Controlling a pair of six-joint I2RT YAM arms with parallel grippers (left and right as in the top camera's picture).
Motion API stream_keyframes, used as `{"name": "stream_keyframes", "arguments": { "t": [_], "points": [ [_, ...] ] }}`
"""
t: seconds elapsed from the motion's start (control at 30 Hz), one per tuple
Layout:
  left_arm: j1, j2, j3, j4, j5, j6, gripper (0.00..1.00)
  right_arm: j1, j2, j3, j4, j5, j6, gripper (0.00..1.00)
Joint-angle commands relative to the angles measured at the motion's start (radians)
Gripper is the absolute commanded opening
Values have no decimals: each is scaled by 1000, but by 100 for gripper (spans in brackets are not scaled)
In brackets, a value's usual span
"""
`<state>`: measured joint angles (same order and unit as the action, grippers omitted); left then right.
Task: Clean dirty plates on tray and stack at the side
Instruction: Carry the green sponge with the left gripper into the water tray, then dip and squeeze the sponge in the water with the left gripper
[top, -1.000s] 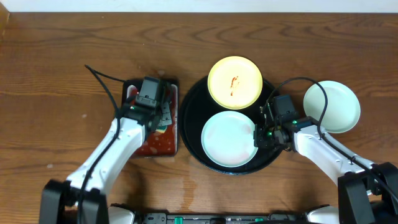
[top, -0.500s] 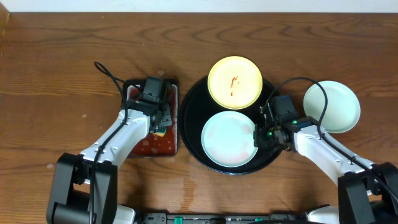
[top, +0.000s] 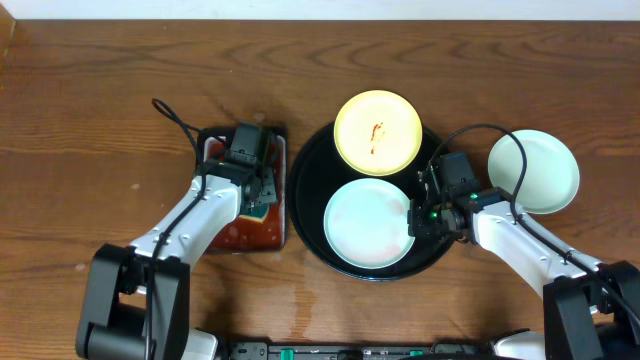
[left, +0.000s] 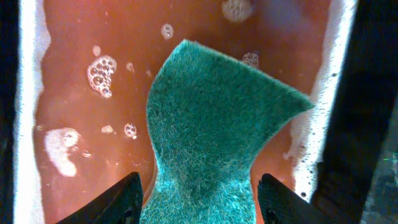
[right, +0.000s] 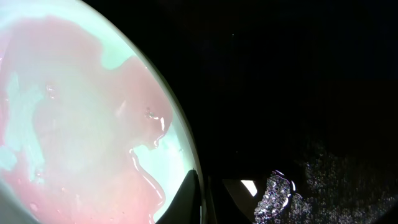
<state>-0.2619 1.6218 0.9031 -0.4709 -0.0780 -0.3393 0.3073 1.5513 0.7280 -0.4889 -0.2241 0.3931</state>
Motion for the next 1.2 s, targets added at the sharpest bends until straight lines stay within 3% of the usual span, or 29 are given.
{"name": "stream_keyframes", "arguments": {
  "t": [0.0, 0.17, 0.2, 0.3, 0.6, 0.67, 0.7, 0.73, 0.77, 0.8, 1.17],
  "points": [
    [4, 54, -17, -4, -8, 6, 61, 3, 14, -5, -2, 17, -5, 4],
    [3, 117, -17, -11, -7, 5, 55, 3, 14, -5, -5, 17, -5, 4],
    [3, 123, -17, -15, -7, 5, 47, 3, 14, -5, -5, 17, -5, 4],
    [4, 125, -17, -21, -7, 6, 10, 3, 14, -5, -6, 17, -5, 4],
    [4, 72, -9, -25, -8, 6, 7, 3, 14, -5, -21, 17, -5, 3],
    [4, 39, -2, -26, -8, 6, 8, 3, 14, -5, -21, 18, -5, 3],
    [4, 19, 1, -26, -8, 6, 24, 3, 14, -5, -20, 18, -5, 3],
    [4, -2, 2, -25, -8, 6, 48, 3, 14, -5, -20, 17, -5, 3],
    [4, -21, 2, -21, -8, 6, 59, 3, 14, -5, -20, 17, -5, 3],
    [4, -37, 2, -18, -8, 6, 63, 3, 14, -5, -20, 18, -5, 3],
    [4, -17, 0, 60, -19, 6, 66, 3, 14, -5, -18, 18, -5, 3]
  ]
}}
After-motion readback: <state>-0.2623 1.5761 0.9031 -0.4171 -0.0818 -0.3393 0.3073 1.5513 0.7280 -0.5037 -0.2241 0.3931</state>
